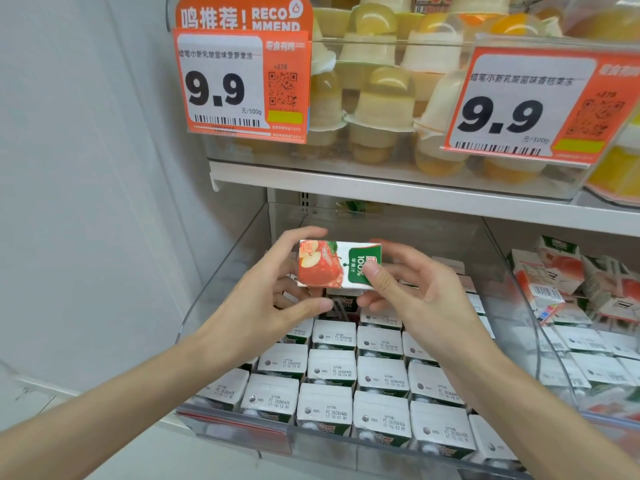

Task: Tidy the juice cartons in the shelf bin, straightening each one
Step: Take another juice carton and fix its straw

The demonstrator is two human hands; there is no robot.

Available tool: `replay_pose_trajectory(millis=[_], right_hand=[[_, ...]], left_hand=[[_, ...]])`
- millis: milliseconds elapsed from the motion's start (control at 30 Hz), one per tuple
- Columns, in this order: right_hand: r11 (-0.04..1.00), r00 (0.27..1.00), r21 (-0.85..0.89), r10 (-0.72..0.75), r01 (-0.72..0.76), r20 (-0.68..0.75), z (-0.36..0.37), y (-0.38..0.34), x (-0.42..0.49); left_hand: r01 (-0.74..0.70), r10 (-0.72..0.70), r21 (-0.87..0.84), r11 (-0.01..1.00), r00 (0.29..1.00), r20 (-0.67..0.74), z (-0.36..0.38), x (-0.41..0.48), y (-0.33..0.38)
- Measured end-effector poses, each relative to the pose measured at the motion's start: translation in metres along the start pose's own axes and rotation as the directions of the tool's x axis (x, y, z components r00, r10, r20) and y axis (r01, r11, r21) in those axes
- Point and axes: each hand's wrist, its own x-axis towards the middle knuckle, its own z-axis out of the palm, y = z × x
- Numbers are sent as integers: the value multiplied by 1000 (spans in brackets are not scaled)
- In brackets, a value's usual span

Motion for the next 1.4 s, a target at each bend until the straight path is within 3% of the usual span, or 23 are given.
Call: replay_pose_trajectory(millis=[167,267,533,700,1100,1400], right_hand=[[1000,1000,0,-13,13,-4,-1,-2,-1],[999,997,-52,-7,11,77,-4,-2,-1],[991,978,-130,60,-34,202,6,1,-3],[977,978,-204,-17,60,208,9,4,-6],[978,975,-201,-15,61,220,4,6,-4],[997,985,-51,73,-65,157,3,5,-1]], left_hand=[[-8,8,30,1000,1000,-3,-1,1,2],[-6,6,-14,1000,1000,-24,-1,0,5],[-100,97,-12,995,979,-180,2,-2,10],[-138,147,60,989,970,-195,5,-1,6],[-177,182,69,982,980,-80,5,-1,11],[-73,79,55,996,989,-125,0,0,4]])
